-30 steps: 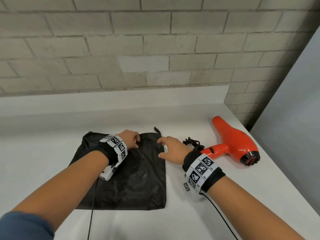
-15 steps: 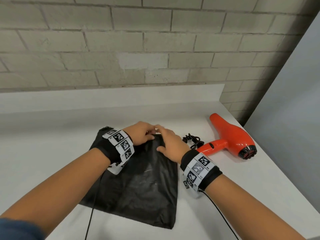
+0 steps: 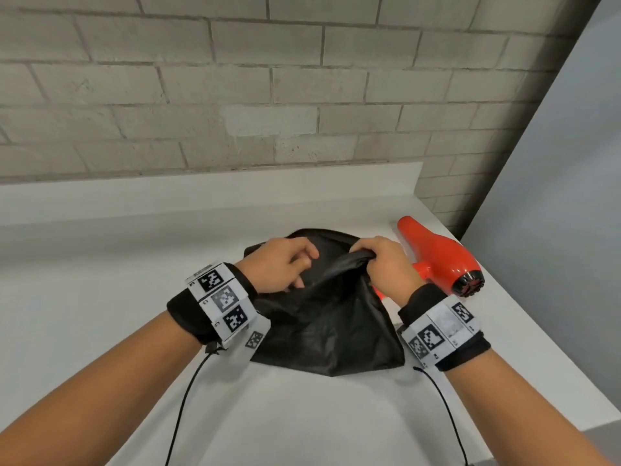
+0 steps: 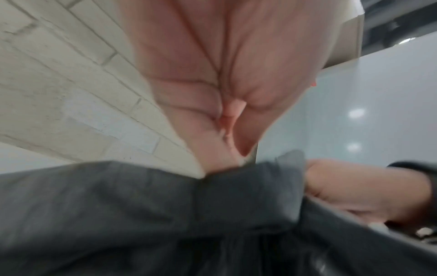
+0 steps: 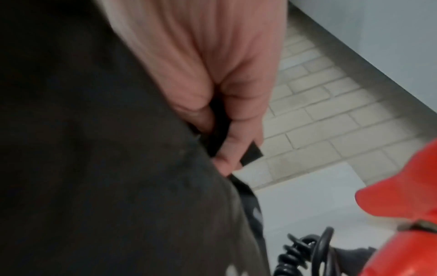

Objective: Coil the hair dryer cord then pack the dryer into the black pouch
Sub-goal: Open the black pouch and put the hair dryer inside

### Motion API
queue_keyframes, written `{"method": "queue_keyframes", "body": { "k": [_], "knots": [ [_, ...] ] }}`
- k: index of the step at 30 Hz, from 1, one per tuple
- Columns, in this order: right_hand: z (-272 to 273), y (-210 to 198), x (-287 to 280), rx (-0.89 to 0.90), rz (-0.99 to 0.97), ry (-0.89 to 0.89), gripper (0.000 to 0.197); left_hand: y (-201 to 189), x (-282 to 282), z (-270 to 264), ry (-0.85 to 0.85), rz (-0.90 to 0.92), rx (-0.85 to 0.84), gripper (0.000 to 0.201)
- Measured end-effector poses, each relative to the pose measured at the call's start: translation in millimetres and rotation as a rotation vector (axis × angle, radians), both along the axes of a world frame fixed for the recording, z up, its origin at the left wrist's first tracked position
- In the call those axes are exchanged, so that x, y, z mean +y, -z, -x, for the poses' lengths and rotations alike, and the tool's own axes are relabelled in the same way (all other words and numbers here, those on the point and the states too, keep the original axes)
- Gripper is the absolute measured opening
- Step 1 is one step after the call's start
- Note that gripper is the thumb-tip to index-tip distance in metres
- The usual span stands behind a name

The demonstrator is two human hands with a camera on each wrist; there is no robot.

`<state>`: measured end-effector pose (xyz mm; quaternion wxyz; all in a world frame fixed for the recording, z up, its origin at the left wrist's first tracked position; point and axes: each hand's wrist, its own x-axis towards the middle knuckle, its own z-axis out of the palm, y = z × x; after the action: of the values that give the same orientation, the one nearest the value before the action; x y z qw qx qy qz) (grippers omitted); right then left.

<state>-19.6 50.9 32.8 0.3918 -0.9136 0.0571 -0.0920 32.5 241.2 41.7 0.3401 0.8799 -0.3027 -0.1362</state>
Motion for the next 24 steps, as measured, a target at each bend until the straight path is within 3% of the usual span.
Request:
{"method": "queue_keyframes", "body": {
  "k": [4,7,8,11,13,16,18,21,24],
  "knots": [
    [19,-11,-2,0.017,-0.086,-0.173,0.042,7,6,-9,-0.037,-0.495,-0.298,0.021],
    [28,-18,-4,0.02,-0.287,-0.264,0.022,14,7,-20,-0.015,-0.648,-0.155,0.028],
    [29,-19,-4,-0.003,-0.352,-0.268,0.016,15,7,-22,-0.047,-0.649,-0.065,0.031],
    [27,-14,-5,-0.056,-0.363,-0.159,0.041,20,9,-27,-0.206,-0.477,0.074,0.041],
    [23,-13,-4,-0.049,-0.167,-0.086,0.037,19,10,-30,-0.277,-0.301,-0.029,0.043],
    [21,-9,-4,0.063,0.197,-0.08,0.017,8,9,-24,-0.376,-0.045,-0.342,0.035],
    [24,-6,-5,0.135,0.382,-0.084,0.011,-1,8,-16,-0.391,-0.04,-0.474,0.032],
    [26,-2,-8,0.158,0.513,0.024,0.043,-1,12,-6,-0.257,-0.015,-0.494,0.022],
    [22,1,-13,0.119,0.531,0.115,0.049,13,19,1,-0.185,-0.178,-0.461,0.039]
  ]
}}
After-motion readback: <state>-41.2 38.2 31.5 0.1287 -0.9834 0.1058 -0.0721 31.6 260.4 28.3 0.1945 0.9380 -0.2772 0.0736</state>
